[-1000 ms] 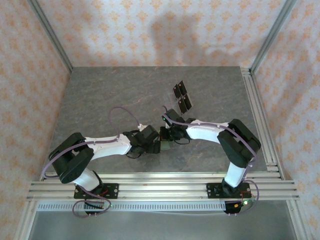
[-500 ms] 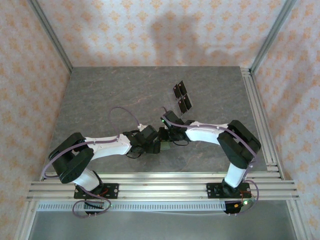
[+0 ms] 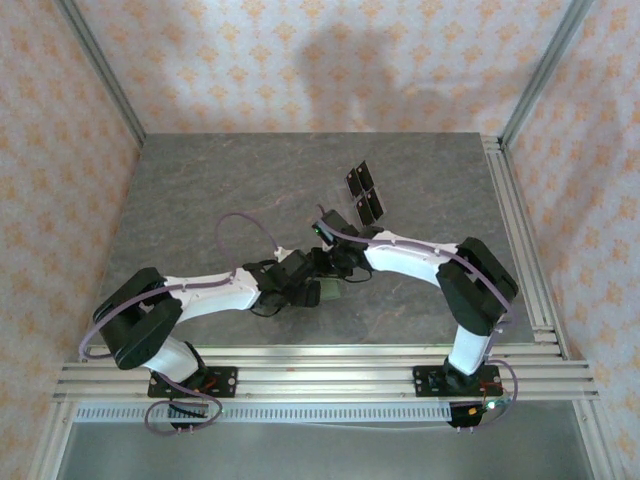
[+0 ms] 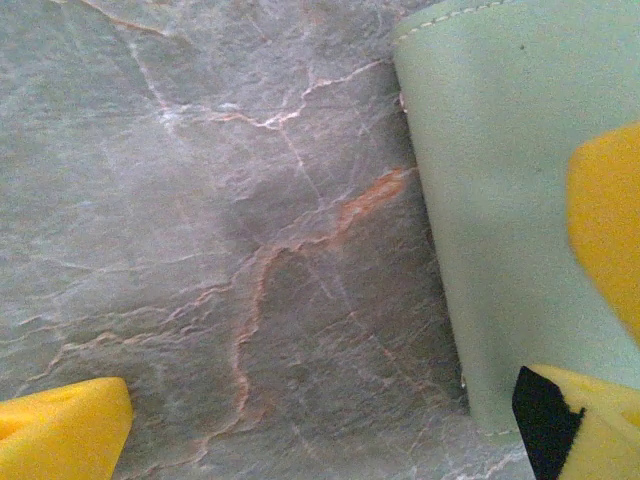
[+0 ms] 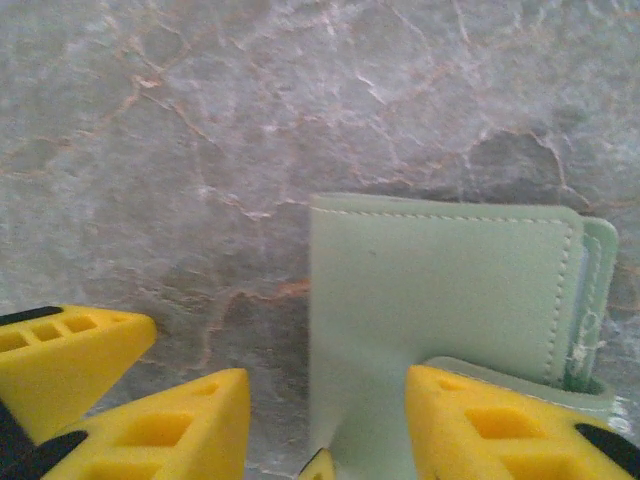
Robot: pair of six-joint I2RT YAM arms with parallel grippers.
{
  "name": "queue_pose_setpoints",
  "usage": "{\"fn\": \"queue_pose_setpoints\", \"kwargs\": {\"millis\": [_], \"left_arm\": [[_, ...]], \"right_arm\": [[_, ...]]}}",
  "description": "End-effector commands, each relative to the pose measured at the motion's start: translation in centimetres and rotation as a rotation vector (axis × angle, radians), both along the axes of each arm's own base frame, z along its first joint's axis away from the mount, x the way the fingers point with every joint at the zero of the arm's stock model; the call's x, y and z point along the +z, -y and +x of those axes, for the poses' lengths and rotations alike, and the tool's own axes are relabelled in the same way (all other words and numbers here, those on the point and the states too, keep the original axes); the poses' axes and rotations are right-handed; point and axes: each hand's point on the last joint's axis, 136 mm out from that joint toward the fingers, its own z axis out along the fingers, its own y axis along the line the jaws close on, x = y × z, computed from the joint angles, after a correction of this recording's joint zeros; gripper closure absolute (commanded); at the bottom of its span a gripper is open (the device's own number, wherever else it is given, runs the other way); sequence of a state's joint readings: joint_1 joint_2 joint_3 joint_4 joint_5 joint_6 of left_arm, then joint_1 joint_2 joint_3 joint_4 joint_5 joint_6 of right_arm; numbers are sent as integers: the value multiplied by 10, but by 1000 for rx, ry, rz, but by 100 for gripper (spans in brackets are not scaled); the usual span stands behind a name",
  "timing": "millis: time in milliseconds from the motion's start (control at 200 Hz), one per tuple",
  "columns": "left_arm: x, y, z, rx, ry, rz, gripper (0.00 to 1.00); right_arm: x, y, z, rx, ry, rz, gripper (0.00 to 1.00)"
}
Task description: Put the credit cards into the card holder
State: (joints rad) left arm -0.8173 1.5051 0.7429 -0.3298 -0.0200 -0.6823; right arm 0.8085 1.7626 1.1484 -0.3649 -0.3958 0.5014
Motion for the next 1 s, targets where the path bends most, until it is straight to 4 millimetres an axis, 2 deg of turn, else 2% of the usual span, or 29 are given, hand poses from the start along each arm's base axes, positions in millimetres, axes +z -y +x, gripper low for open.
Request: {"fn": "queue_pose_setpoints", "kwargs": {"millis": [0, 180, 260, 280, 320, 465, 616, 646, 711, 731, 841, 911, 976, 991], "left_arm": [[23, -11, 7, 6, 54, 44, 0], [59, -19, 15, 25, 126, 40, 0], [77, -27, 18, 49, 163, 36, 0], [83, -30, 20, 58, 177, 33, 0], [95, -36, 22, 78, 205, 30, 0], [145, -66, 36, 176, 325, 38, 0], [200, -112, 52, 311, 494, 110, 0], [210, -122, 54, 339, 528, 129, 0], [228, -141, 57, 382, 590, 184, 0], [233, -147, 59, 393, 611, 207, 0], [256, -171, 64, 437, 720, 310, 0], [266, -186, 66, 483, 777, 386, 0], [267, -193, 70, 462, 793, 454, 0], [267, -195, 72, 463, 793, 463, 0]], "right_arm": [[23, -2, 11, -18, 4, 28, 53], [69, 1, 37, -65, 71, 91, 42], [93, 11, 48, -103, 107, 119, 35], [98, 13, 50, -110, 114, 129, 30], [108, 19, 54, -128, 127, 137, 27], [153, 53, 65, -191, 203, 165, 21], [196, 117, 75, -322, 314, 154, 19], [202, 133, 77, -361, 339, 136, 7], [216, 169, 79, -436, 398, 92, 4], [219, 180, 80, -462, 416, 73, 0], [227, 242, 81, -603, 498, -65, 1], [229, 271, 83, -660, 558, -143, 1], [222, 298, 88, -722, 598, -233, 1], [227, 304, 85, -738, 627, -237, 1]]}}
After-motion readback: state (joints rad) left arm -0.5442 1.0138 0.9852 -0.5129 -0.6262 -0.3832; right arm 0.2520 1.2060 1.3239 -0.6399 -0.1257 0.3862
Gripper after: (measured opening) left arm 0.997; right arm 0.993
